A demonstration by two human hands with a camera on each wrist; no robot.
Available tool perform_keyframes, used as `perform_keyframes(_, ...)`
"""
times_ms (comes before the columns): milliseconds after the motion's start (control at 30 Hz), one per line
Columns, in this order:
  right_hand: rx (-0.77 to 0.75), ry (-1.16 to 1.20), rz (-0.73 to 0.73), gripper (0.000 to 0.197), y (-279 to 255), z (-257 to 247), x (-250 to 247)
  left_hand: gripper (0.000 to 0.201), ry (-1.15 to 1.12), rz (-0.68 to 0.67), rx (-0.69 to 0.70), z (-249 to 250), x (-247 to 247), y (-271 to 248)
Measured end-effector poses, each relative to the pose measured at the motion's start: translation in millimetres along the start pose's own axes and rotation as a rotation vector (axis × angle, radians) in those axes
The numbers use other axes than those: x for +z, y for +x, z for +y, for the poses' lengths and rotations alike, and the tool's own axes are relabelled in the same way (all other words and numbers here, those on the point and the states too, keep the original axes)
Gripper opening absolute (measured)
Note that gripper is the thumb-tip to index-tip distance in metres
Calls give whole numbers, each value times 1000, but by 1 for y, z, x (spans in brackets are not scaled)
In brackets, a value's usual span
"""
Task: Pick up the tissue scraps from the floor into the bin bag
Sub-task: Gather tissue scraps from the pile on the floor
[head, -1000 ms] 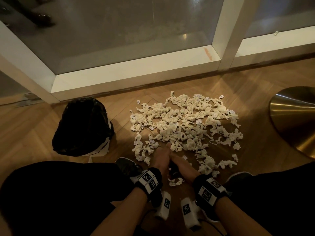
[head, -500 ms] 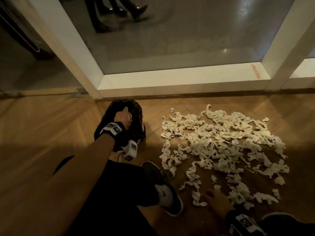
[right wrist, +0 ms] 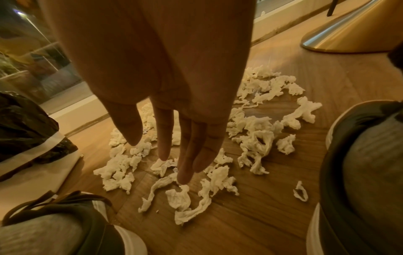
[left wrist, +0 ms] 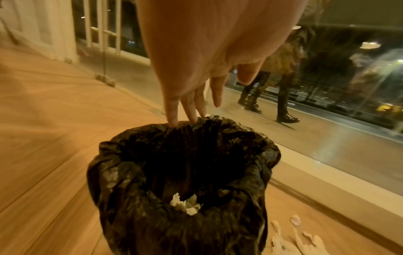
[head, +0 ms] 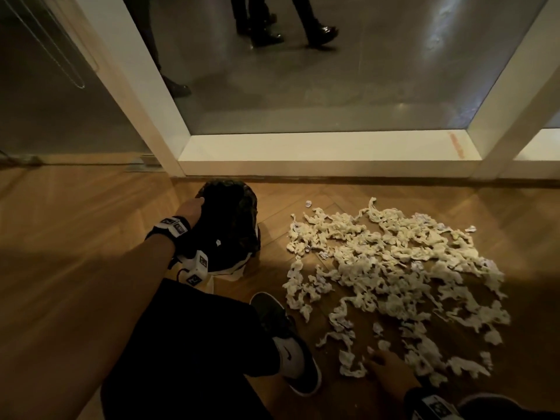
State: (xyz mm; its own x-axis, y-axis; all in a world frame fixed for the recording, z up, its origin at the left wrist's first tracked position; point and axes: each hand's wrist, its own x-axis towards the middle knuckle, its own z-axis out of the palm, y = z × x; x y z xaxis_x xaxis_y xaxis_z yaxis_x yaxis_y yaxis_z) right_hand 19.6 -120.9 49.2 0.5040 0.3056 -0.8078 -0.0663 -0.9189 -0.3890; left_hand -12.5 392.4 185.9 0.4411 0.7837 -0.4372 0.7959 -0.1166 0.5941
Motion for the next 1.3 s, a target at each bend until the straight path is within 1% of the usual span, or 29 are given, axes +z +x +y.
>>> perform_keyframes(67, 0, 26, -8, 34, 0, 1, 0, 37, -90, -30, 68, 16, 7, -30)
perform_keyframes(100, -3, 42, -3, 34, -1, 1, 0, 35, -148, -66, 80, 22, 12, -41)
perform_keyframes(133, -2, 50, 4, 36, -4, 3, -1, 32, -151, -127, 115, 29, 21, -51)
perform_keyframes(200, 6, 56, 17, 41, -7, 3, 1, 28, -54, -206, 206, 42, 37, -65)
perform_keyframes(300, 33, 71, 19, 41, -10, 4, 2, 23, 42, -277, 275, 57, 75, -83)
perform_keyframes(367, 58, 95, 18, 41, -10, 6, 1, 22, 80, -362, 272, 62, 105, -95)
perform_keyframes(433, 51, 126, 13, 38, -8, 8, 0, 21, 96, -457, 255, 60, 138, -102)
perform_keyframes(567, 52, 198, 23, 28, -3, 9, -2, 19, 70, -598, 206, 43, 204, -118)
perform_keyframes(667, 79, 196, 25, 30, -4, 9, -3, 18, 99, -701, 139, 28, 252, -131)
perform_keyframes(733, 88, 210, 9, 33, -1, 10, 0, 17, 183, -698, 152, 18, 280, -132)
perform_keyframes(767, 87, 219, 10, 33, 0, 9, 2, 19, 260, -659, 182, 13, 289, -129)
perform_keyframes(800, 81, 222, 9, 31, 1, 8, 3, 27, 347, -616, 216, 8, 296, -123)
perform_keyframes(900, 30, 264, -31, 26, 7, 4, 6, 65, 616, -502, 330, -1, 305, -95)
perform_keyframes(933, 14, 289, -39, 25, 9, 2, 6, 74, 732, -488, 372, -2, 306, -86)
perform_keyframes(1000, -4, 336, -47, 23, 13, 2, 7, 82, 932, -496, 431, -4, 306, -68)
perform_keyframes(1100, -16, 369, -56, 14, 16, 3, 7, 91, 1116, -558, 400, -19, 305, -49)
perform_keyframes(1133, -28, 376, -61, 14, 17, 3, 7, 91, 1180, -568, 370, -28, 307, -43)
perform_keyframes(1167, -36, 377, -70, 17, 18, 3, 8, 84, 1201, -566, 341, -36, 309, -40)
perform_keyframes(1200, -34, 380, -76, 20, 19, 4, 8, 73, 1195, -564, 280, -42, 312, -38)
perform_keyframes(1233, -25, 377, -76, 19, 22, 7, 10, 65, 1184, -561, 247, -48, 315, -38)
perform_keyframes(1300, -5, 382, -84, 12, 25, 11, 14, 60, 1190, -570, 219, -57, 327, -44)
